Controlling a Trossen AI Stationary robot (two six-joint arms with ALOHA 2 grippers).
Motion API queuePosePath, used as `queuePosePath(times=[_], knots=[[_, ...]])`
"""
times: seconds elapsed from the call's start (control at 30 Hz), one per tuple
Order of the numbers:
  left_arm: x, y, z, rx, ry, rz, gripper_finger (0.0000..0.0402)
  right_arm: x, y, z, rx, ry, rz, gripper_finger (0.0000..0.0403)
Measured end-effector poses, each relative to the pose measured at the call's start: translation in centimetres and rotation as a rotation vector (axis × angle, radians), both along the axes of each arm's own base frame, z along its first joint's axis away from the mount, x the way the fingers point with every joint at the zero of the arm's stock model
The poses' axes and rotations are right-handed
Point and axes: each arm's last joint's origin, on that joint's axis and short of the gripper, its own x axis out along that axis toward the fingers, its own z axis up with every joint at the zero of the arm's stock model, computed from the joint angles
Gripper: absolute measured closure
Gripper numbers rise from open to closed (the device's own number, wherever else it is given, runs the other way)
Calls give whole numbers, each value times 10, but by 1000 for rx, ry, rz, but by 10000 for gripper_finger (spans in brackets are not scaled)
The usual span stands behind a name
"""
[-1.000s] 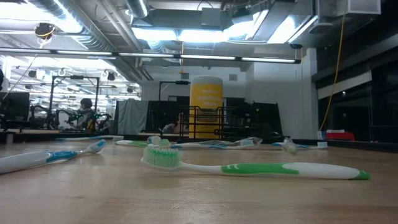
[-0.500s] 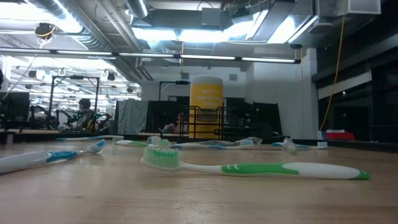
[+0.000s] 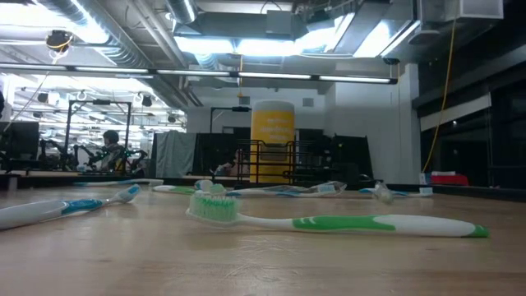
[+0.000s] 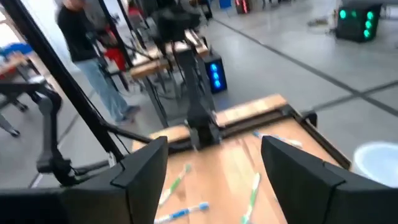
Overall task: Pick & Place toothbrushing station
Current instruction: Put the blue toothbrush in the wire organizer
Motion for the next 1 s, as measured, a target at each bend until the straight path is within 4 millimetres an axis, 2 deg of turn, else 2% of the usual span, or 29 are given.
queuePosePath(times=[0.13,0.4,0.5,0.57,0.67,0.9,1.0], knots=[[-1,0,0,0,-1,0,313,-4,-1,0,-39,13,-17,185],[-4,1,-1,-5,7,-2,313,-28,-6,2,-91,23,-165,355],[-3,0,-4,-6,37,-2,313,-32,-7,-2,-73,61,-195,394],[-3,0,-5,-9,49,-2,313,-32,-8,-6,-29,99,-227,392],[-3,1,-8,-21,71,17,313,-34,-11,-21,14,241,-382,361],[-4,0,-23,-86,182,179,313,-39,-21,-62,234,576,-786,250],[-4,-2,-26,-95,192,246,313,-34,-25,-79,346,568,-924,201]])
